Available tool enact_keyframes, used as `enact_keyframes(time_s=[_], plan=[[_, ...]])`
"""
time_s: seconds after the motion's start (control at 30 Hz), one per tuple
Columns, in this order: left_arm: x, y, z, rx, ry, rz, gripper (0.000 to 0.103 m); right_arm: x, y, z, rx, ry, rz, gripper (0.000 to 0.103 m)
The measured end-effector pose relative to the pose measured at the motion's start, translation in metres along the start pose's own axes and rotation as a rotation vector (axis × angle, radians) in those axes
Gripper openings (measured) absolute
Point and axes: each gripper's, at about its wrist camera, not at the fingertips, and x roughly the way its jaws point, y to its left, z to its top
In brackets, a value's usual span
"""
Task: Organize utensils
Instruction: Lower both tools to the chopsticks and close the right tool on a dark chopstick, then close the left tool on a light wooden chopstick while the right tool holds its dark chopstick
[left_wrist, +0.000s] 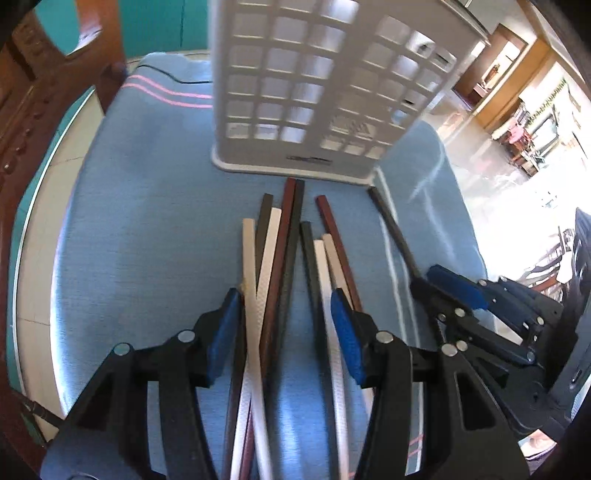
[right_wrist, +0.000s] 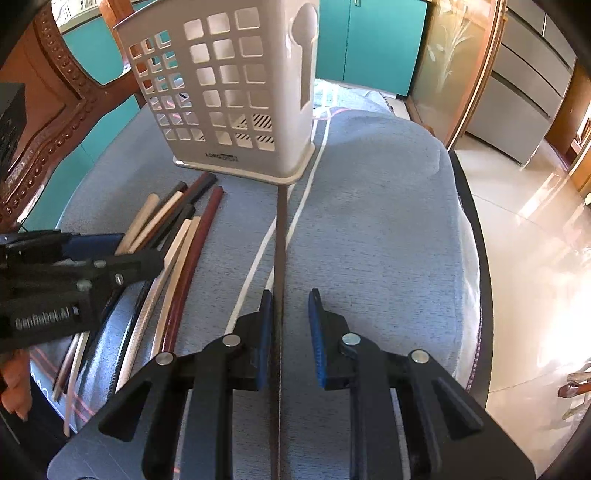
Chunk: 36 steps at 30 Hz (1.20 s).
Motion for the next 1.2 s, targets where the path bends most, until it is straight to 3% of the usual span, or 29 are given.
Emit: enact_keyframes(time_s=[0.37, 0.5, 0.57, 0.6, 0.77, 1.03, 1.07, 1.13, 1.2], plan=[[-0.001, -0.013, -0.006, 0.034, -0.027, 0.001, 0.05, 0.005, -0.012, 0.008, 0.029, -0.026, 0.007, 0.022], [-0.022, -0.018, 0.0, 0.052, -0.066, 0.046, 0.05, 0.01, -0.007, 0.016, 0.009, -0.032, 0.009, 0.024], [-0.027, -0.013, 0.002, 0.053, -0.085, 0.084, 0.05, 0.01, -0.004, 0.017, -0.007, -0.028, -0.003, 0.016], [-0.029, -0.01, 0.003, 0.051, -0.087, 0.099, 0.05, 0.01, -0.005, 0.017, 0.0, -0.02, 0.01, 0.006], [-0.029, 0.011, 0.007, 0.009, -0.067, 0.157, 0.043, 0.01, -0.02, 0.019, 0.068, 0.006, 0.035, 0.006], [-0.028, 0.003, 0.004, 0.048, -0.055, 0.1, 0.042, 0.014, -0.03, 0.027, 0.07, -0.013, 0.038, 0.008], [-0.025, 0.001, 0.003, 0.057, -0.044, 0.108, 0.041, 0.015, -0.029, 0.028, 0.061, -0.013, 0.032, 0.008], [-0.019, -0.001, 0.001, 0.063, -0.034, 0.105, 0.022, 0.017, -0.025, 0.027, 0.054, -0.017, 0.026, 0.008], [-0.019, -0.002, 0.001, 0.064, -0.03, 0.089, 0.017, 0.015, -0.019, 0.023, 0.048, -0.024, 0.023, 0.008]])
